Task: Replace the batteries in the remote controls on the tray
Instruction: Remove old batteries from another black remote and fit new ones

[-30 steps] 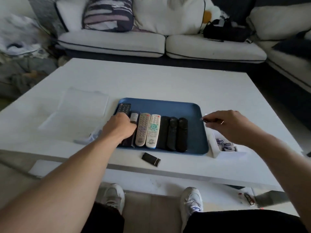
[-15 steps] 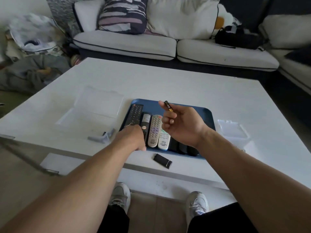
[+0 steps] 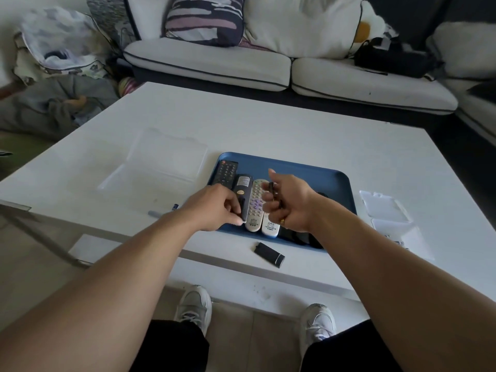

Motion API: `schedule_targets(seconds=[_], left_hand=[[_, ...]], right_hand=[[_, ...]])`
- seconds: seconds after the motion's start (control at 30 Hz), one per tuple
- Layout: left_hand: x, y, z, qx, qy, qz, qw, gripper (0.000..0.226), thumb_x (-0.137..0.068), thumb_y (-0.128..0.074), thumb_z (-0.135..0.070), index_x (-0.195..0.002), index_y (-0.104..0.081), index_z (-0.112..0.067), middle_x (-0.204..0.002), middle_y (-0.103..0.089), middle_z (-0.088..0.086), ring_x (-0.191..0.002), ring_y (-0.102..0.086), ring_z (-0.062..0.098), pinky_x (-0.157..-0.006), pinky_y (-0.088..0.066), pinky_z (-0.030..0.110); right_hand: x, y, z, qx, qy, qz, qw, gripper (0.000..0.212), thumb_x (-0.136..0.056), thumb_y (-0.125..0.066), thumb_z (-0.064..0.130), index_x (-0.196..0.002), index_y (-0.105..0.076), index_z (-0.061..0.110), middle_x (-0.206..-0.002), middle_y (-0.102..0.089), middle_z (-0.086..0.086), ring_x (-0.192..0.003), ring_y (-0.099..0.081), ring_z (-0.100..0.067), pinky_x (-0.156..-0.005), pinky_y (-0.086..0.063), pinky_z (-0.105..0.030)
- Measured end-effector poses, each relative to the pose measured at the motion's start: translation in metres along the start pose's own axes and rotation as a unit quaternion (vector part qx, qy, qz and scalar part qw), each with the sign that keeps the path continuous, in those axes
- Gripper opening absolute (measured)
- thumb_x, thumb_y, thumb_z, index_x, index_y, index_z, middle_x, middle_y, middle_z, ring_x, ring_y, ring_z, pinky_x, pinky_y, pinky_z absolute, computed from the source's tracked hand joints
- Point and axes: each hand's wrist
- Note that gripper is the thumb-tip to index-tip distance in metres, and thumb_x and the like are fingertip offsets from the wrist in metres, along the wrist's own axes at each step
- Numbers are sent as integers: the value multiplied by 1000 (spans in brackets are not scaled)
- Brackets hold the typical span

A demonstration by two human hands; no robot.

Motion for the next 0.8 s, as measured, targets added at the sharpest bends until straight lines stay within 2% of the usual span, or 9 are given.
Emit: schedule_targets(seconds=[0.07,0.17,0.33,0.4,0.5,0.6,0.67,0.73,0.8], left_hand=[[2,4,-1,29,-23,-30,999,20,-74,-88,-34,-76,-68,-31,-72,-63,-8,-64,-58,13,-59,-42,27],[7,6,-5,11,-47,-47,998,18,-76,-86,-34,-81,-70,-29,-73,-63,-8,-66,-58,13,-60,-44,30],[12,4,-9,-10,-75,-96,993,17,-79,-82,-36,-82,-65,-33,-74,-58,-11,-68,-55,7,-61,-39,28],[13,5,-13,-13,-107,-116,987,16,-80,-82,-34,-82,-66,-32,-75,-55,-11,-68,-52,5,-62,-37,28],[14,2,-18,4,-136,-135,981,18,-77,-85,-34,-81,-67,-33,-74,-54,-11,-66,-52,6,-62,-40,27],[16,9,-27,148,-88,-228,958,22,-76,-83,-46,-83,-71,-29,-72,-60,-8,-64,-55,5,-61,-43,24],[16,15,-32,206,3,-280,938,37,-87,-66,-58,-76,-63,-23,-72,-61,-7,-72,-58,14,-66,-44,30],[15,16,-35,247,50,-229,940,49,-95,-49,-64,-75,-56,-20,-77,-61,-2,-76,-57,20,-70,-43,35],[15,9,-40,317,45,-147,936,44,-96,-51,-61,-78,-66,-24,-86,-70,-3,-84,-65,20,-74,-49,37]], right_hand=[[-3,-2,-5,96,-24,-13,995,44,-95,-55,60,-90,-54,16,-59,-30,5,-48,-21,-8,-36,-15,-15],[-3,-6,-8,161,-46,-10,986,50,-90,-60,63,-100,-56,15,-56,-24,6,-47,-16,-7,-43,-12,-16],[-5,-4,-13,165,-42,-20,985,43,-89,-65,58,-98,-59,16,-51,-24,7,-42,-16,-7,-35,-16,-16],[-6,-4,-15,141,-10,-19,990,31,-91,-68,48,-85,-57,19,-51,-25,7,-43,-16,-7,-35,-15,-17],[-5,-5,-11,107,48,-43,992,31,-95,-68,32,-73,-49,20,-51,-27,6,-42,-19,-7,-34,-15,-19],[2,0,-5,132,96,-62,985,30,-95,-69,29,-74,-50,20,-54,-27,6,-44,-20,-8,-37,-16,-21],[7,5,-3,172,115,-47,977,25,-94,-69,30,-80,-51,20,-59,-24,4,-48,-19,-10,-40,-17,-22],[15,8,-2,214,115,-21,970,23,-95,-68,32,-85,-51,19,-60,-24,4,-50,-19,-11,-41,-17,-22],[22,8,-4,248,108,1,963,30,-95,-68,34,-78,-47,21,-58,-26,5,-49,-19,-10,-41,-18,-22]])
Point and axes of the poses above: each hand's wrist, its own x-axis away from the middle knuckle, its own y-axis out of the back of the hand, z = x × y
